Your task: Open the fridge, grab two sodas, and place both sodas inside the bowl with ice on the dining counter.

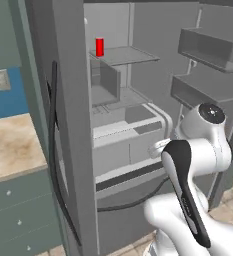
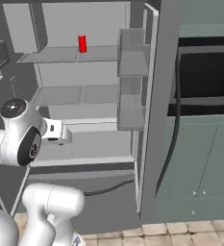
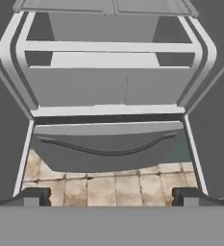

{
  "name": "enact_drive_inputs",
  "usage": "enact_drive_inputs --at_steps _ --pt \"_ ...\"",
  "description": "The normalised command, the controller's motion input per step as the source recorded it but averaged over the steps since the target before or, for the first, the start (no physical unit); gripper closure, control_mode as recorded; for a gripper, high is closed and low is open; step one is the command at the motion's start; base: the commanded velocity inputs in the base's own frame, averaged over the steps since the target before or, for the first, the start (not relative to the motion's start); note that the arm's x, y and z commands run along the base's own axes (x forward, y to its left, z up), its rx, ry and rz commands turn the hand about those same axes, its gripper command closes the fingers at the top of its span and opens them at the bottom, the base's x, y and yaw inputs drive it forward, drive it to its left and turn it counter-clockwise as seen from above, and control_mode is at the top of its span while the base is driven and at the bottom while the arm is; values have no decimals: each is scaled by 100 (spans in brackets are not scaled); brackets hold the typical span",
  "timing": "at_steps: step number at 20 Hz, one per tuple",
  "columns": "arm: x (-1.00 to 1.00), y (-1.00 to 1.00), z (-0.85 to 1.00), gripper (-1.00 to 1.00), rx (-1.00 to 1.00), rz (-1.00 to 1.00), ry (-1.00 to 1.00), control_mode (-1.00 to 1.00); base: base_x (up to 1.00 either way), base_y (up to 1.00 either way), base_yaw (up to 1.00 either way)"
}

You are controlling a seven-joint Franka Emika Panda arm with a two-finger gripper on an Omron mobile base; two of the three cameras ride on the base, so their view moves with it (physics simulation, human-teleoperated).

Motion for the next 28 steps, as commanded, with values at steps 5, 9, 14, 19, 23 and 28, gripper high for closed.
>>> enact_drive_inputs --at_steps 5,9,14,19,23,28 --pt "0 0 0 -100 0 0 0 100 75 0 21" --pt "0 0 0 -100 0 0 0 100 73 -4 24" --pt "0 0 0 -100 0 0 0 100 61 -37 24" --pt "0 0 0 -100 0 0 0 100 53 -44 24" --pt "0 0 0 -100 0 0 0 100 49 -36 20" --pt "0 0 0 -100 0 0 0 100 68 -29 11"
